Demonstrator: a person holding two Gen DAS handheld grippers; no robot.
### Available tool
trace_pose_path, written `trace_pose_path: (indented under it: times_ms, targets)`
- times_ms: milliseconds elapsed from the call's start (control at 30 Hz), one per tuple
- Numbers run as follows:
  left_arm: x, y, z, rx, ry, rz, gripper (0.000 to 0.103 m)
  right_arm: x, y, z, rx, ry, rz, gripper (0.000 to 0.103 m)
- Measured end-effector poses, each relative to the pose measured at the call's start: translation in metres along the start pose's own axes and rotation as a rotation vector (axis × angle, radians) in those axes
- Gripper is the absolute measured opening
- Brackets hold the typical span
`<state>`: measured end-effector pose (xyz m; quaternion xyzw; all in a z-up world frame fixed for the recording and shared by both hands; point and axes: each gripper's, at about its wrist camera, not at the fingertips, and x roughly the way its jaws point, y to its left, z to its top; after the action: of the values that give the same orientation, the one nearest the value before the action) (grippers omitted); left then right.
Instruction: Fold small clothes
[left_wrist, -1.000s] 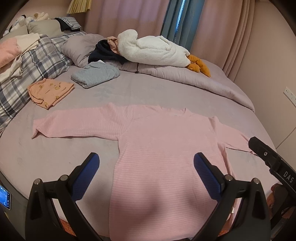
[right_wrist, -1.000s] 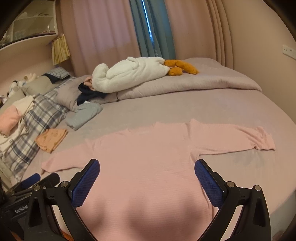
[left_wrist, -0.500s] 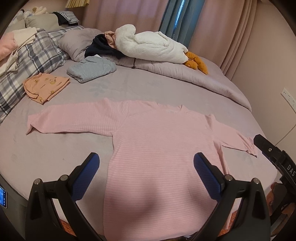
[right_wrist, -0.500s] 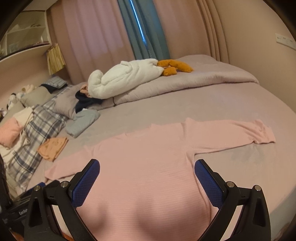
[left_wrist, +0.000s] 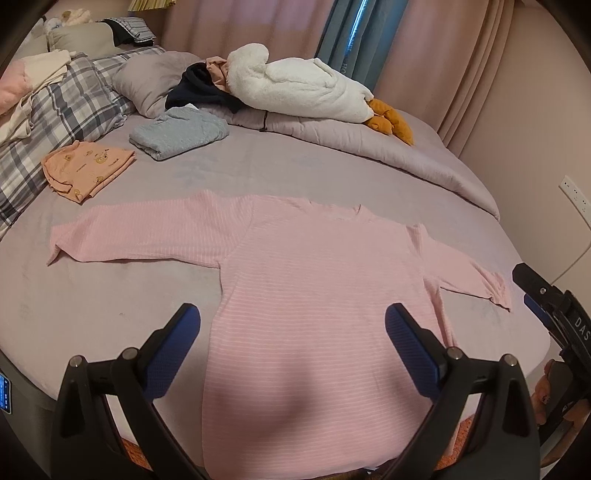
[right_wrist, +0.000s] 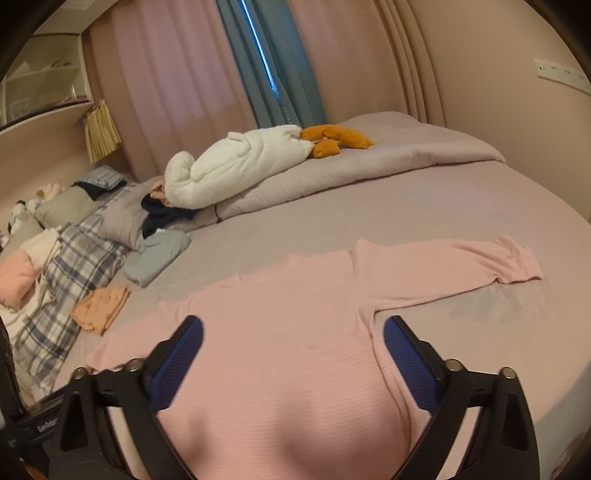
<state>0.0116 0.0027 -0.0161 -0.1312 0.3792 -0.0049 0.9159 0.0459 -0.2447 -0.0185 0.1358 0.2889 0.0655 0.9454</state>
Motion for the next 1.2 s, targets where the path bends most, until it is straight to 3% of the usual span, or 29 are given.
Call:
trace_pose_path:
  times_ms: [733, 833, 1033, 1200]
  targets:
    - [0.012, -0.002, -0.001, -0.005, 0.042, -0.016, 0.099, 0.000, -0.026, -0.001, 0.052, 0.015, -0.018, 0.089]
    - [0.019, -0.003, -0.001, -0.005, 0.055, -0.016, 0.098, -0.001, -0.043, 0.003, 0.085, 0.010, -0.012, 0.088]
    - [0.037, -0.003, -0.001, -0.005, 0.086, -0.021, 0.098, 0.010, -0.098, 0.017, 0.189, -0.024, -0.104, 0.083]
    - [0.056, -0.003, -0.004, 0.006, 0.114, -0.008, 0.095, 0.029, -0.165, 0.022, 0.348, -0.015, -0.173, 0.072]
